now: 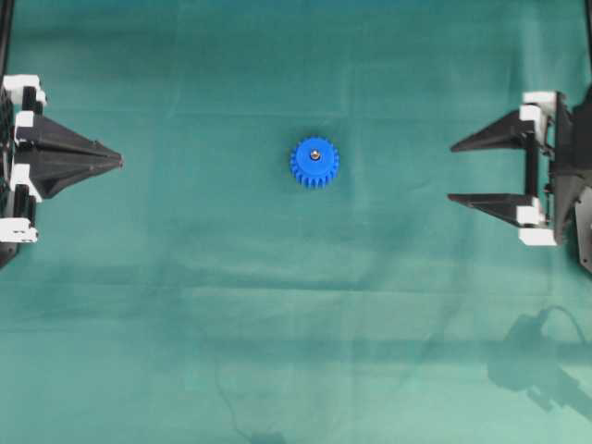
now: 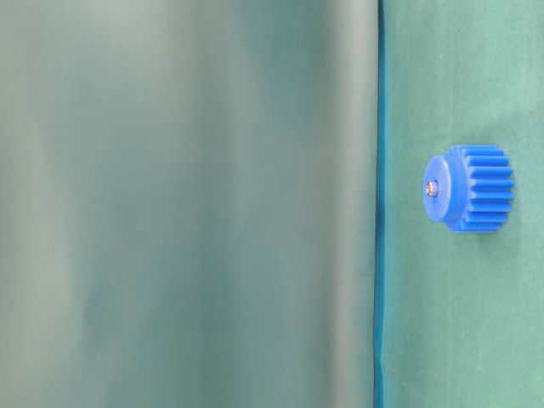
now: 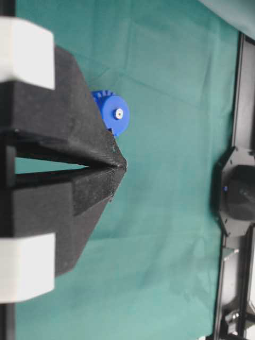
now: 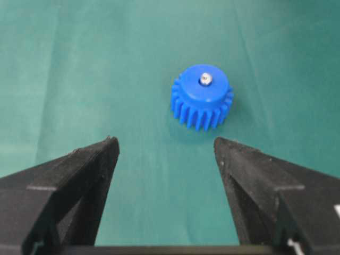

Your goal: Insert the shaft placed at a random location into the center hole of the small gear at another random location.

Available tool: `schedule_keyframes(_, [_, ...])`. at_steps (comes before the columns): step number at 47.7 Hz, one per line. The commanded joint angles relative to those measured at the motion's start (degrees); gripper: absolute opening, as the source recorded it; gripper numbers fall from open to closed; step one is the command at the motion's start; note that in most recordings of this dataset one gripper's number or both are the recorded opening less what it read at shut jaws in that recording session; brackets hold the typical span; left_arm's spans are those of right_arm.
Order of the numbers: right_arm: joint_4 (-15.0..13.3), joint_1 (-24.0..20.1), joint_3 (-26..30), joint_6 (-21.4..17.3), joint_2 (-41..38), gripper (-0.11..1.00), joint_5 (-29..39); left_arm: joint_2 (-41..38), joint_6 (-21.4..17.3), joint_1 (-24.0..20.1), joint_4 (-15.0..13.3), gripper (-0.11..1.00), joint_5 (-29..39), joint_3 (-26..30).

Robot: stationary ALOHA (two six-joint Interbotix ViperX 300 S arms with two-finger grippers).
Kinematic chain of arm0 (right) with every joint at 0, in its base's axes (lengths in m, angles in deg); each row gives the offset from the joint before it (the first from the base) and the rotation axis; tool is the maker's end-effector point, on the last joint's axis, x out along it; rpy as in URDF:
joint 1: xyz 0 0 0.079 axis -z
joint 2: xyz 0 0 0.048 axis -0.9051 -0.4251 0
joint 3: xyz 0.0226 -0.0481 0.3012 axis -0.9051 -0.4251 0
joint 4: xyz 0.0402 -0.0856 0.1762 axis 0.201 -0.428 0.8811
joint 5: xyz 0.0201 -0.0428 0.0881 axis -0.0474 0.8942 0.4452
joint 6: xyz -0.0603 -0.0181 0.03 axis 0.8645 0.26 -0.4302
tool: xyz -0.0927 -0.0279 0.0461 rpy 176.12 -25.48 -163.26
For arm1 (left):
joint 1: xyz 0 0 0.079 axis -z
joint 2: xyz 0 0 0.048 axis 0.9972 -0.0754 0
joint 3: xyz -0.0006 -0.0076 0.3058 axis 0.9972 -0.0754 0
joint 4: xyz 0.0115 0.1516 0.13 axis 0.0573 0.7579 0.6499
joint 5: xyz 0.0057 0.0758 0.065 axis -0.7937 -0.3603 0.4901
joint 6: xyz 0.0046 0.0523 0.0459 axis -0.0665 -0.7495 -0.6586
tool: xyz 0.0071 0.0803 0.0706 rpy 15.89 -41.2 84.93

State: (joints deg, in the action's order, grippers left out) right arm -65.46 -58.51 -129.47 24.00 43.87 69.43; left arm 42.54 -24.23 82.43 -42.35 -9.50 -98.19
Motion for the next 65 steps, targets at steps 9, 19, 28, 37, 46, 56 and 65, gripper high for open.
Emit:
schedule_keyframes(9, [-0.1,-0.1,-0.7,-0.1,3.8,0.74,3.0,-0.2,0.0,0.1,0.0,-0.01,-0.4,0.6])
schedule_keyframes(19, [-0.1,-0.1,-0.7,-0.1,3.6,0.74,3.2,-0.2,0.0,0.1,0.0,-0.01,-0.4,0.5])
schedule_keyframes(28, [-0.1,-0.1,-0.8,-0.1,3.6,0.74,3.0,-0.2,0.0,0.1,0.0,-0.01,-0.3,0.5])
schedule_keyframes(37, [-0.1,-0.1,-0.7,-0.1,3.6,0.74,2.9,-0.2,0.0,0.1,0.0,-0.01,0.3,0.5])
schedule_keyframes(46, [-0.1,-0.1,-0.7,-0.1,3.6,0.74,2.8,-0.2,-0.1,0.1,0.0,-0.01,0.4,0.5])
schedule_keyframes(56, [-0.1,-0.1,-0.7,-0.1,3.6,0.74,2.7,-0.2,-0.1,0.1,0.0,-0.01,0.4,0.5])
schedule_keyframes(65, [-0.1,-0.1,-0.7,-0.1,3.6,0.74,2.7,-0.2,-0.1,0.1,0.0,-0.01,0.4,0.5])
